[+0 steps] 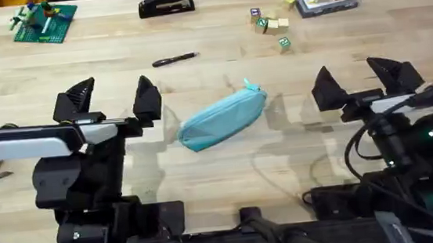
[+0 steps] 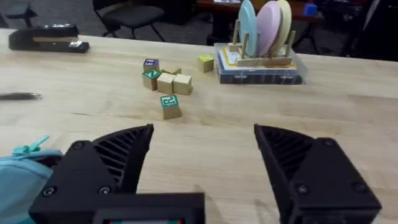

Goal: Unzip the bag, pick up the pens from the table one at a time and place them inside, then zip the bag closed.

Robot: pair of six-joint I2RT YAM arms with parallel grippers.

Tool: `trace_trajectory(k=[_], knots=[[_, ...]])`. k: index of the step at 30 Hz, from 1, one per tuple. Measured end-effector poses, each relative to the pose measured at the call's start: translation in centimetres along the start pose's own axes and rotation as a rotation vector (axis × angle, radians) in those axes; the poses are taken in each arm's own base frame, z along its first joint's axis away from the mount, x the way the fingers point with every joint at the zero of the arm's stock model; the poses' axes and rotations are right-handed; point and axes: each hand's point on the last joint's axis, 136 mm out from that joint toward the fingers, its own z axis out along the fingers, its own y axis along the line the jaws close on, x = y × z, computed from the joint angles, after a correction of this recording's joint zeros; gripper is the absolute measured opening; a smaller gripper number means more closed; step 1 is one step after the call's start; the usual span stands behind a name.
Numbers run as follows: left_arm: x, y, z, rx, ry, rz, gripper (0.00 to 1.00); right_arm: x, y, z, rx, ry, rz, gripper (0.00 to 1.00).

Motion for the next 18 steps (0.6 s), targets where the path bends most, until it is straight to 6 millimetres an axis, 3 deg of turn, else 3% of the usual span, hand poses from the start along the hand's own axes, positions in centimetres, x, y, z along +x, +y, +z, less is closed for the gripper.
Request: trace_trajectory(k=[10,14,18], knots=[[1.3,-0.3,-0.6,0.018,0.112,-0.001,0.994,0.2,0.9,-0.8,-0.053,0.08,0.005,0.998],[-1.5,-0.3,-1.9,0.018,0.121,-0.001,0.994,-0.7,1.0,-2.0,-0.065,0.123,0.009,0.998],[-5.5,-0.2,-3.7,0.018,0.106,-0.015,0.994,-3.7,1.1,-3.8,-0.073,0.121,0.008,0.998]])
